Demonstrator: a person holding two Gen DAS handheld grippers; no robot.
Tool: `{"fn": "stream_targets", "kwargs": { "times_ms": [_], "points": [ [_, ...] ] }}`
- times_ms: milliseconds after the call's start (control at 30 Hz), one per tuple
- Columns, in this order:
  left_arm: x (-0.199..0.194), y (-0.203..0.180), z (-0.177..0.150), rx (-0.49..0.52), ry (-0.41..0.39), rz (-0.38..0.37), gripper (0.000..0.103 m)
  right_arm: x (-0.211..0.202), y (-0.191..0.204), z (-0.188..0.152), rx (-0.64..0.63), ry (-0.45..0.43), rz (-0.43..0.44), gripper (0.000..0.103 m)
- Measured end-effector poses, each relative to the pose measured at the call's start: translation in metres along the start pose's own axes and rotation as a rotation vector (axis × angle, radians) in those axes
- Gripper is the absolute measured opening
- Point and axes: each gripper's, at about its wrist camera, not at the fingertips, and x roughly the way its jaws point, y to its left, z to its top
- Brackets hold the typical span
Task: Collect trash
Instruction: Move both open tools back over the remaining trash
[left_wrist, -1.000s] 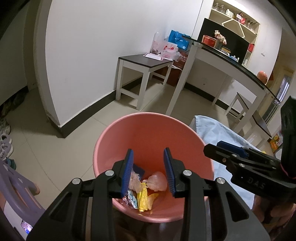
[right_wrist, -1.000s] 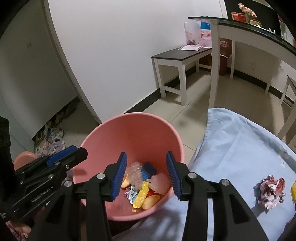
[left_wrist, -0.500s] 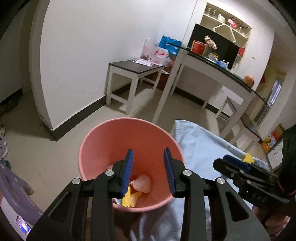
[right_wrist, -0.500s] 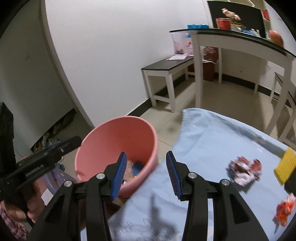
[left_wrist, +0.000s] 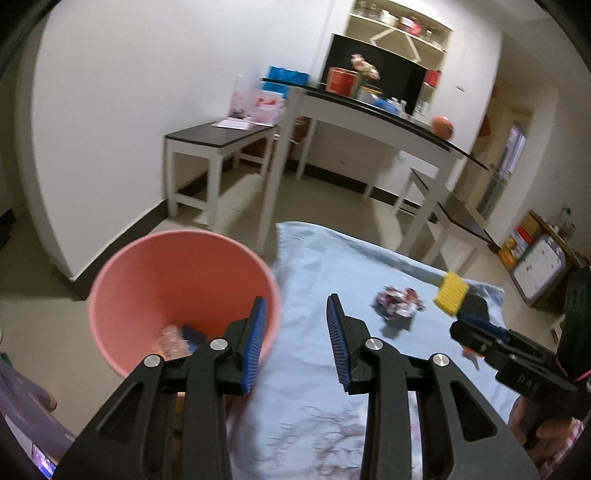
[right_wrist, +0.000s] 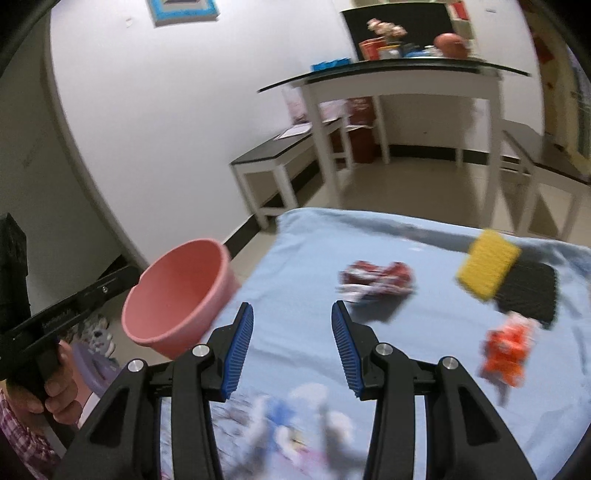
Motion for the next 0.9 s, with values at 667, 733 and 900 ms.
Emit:
{"fn": "stream_targets", "kwargs": {
  "times_ms": [667, 733, 900],
  "points": [
    [0.062, -0.107, -0.028, 0.252, 0.154, -0.154, 0.034, -0.049, -0.142, -0.045, 0.264, -0.035, -0.240, 0.044],
    [0.068, -0.115, -0.028, 0.291, 0.157, -0.167, 0.034, -0.046, -0.144, -0.045, 0.270, -0.032, -0.243, 0.044],
    [0.089, -0.129, -0.026, 0.389, 0.172, -0.168, 0.034, -0.041, -0.152, -0.048, 0.286, -0.016, -0.250, 0.046]
  ]
}}
